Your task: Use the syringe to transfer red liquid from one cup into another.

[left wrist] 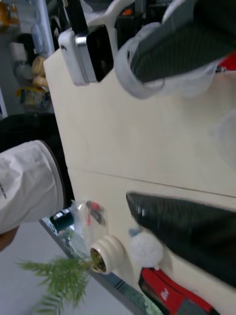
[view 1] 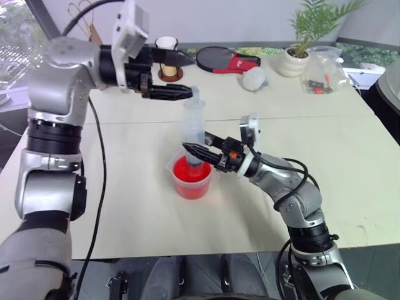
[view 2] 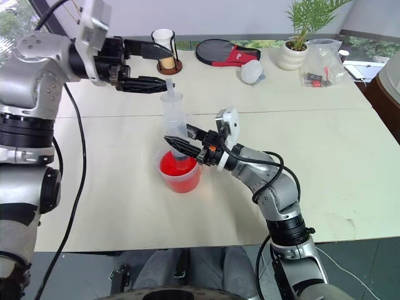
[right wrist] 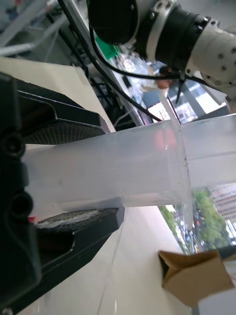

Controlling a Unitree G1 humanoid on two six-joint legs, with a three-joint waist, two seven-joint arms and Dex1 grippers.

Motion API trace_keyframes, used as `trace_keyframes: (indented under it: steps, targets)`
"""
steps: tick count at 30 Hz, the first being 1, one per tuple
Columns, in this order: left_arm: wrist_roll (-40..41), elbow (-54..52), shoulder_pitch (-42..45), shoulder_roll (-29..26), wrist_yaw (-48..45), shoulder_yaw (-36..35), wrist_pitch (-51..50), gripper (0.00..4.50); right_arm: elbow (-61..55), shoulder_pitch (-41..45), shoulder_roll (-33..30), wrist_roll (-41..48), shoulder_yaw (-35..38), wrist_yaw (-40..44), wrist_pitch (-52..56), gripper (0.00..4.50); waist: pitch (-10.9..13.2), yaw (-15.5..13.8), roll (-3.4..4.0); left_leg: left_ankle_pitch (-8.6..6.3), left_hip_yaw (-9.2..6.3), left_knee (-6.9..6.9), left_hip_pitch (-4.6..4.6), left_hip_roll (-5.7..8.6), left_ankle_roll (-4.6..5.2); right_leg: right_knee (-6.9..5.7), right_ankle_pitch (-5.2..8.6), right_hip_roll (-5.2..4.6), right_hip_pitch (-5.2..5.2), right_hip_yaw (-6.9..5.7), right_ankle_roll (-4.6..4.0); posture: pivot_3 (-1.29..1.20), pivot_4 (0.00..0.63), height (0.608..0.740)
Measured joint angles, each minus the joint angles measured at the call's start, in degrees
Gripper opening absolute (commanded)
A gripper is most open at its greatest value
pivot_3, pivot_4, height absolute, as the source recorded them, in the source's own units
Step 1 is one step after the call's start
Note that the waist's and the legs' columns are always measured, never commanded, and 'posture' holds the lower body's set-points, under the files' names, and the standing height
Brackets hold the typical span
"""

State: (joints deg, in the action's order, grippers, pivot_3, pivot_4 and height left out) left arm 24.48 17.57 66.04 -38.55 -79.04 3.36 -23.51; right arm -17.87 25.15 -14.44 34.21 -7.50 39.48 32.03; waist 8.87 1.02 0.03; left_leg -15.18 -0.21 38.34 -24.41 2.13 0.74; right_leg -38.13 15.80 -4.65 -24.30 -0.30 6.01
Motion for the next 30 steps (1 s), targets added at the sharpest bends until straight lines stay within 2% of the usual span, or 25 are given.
trace_keyframes:
  steps: [7,13,18,23,26,30]
  targets:
    - [0.9,6.5,-1.8,-6.1,-1.8,-4.0,-4.0,3.5,-3.6,6.4,-0.5,4.7,4.9,-3.4,4.4,1.48,0.0,0.0,0.0,0.0,-0.02,-0.01,0.04,0.0,0.0,-0.02,0.0,0.01,0.01,-0.01,0.0,0.0,0.15,0.74]
    - [-3.0,11.6,-8.2,-6.1,1.0,-4.1,0.2,3.5,-3.4,8.1,-2.4,4.3,5.8,-3.6,4.1,1.48,0.0,-0.3,-0.09,0.01,-0.05,0.0,0.0,0.02,0.0,-0.02,0.0,-0.01,0.04,-0.01,0.0,0.0,0.15,0.74]
    - [-3.0,10.7,-8.4,-5.9,2.1,-4.4,0.3,3.5,-3.1,8.6,-2.4,5.0,6.2,-4.0,4.8,1.48,0.1,-0.1,-0.14,0.01,-0.05,0.0,0.0,0.01,0.0,-0.02,0.0,-0.01,0.02,0.0,0.0,0.0,0.15,0.74]
    - [-3.0,10.3,-9.3,-5.8,2.9,-4.6,0.3,3.5,-1.4,15.1,-1.9,10.2,11.2,-7.5,7.7,1.48,0.1,-0.1,-0.14,0.02,-0.06,-0.01,0.01,0.0,-0.03,-0.05,0.0,-0.01,0.01,0.0,0.0,0.0,0.15,0.74]
    - [-3.0,10.4,-9.3,-5.7,3.5,-4.7,0.3,3.5,2.4,18.0,-1.8,10.3,12.3,-7.3,6.6,1.48,0.1,0.0,-0.14,0.02,-0.05,-0.01,0.01,0.0,-0.02,-0.04,0.0,-0.01,0.01,0.0,0.0,0.0,0.15,0.74]
    - [-2.9,10.5,-9.3,-4.5,4.3,-4.8,0.5,3.5,14.9,22.7,-0.7,4.8,11.7,-4.4,-1.0,1.48,0.1,0.0,-0.14,0.04,-0.03,-0.01,0.01,0.02,-0.02,-0.05,0.0,-0.01,0.01,0.0,0.0,0.0,0.15,0.74]
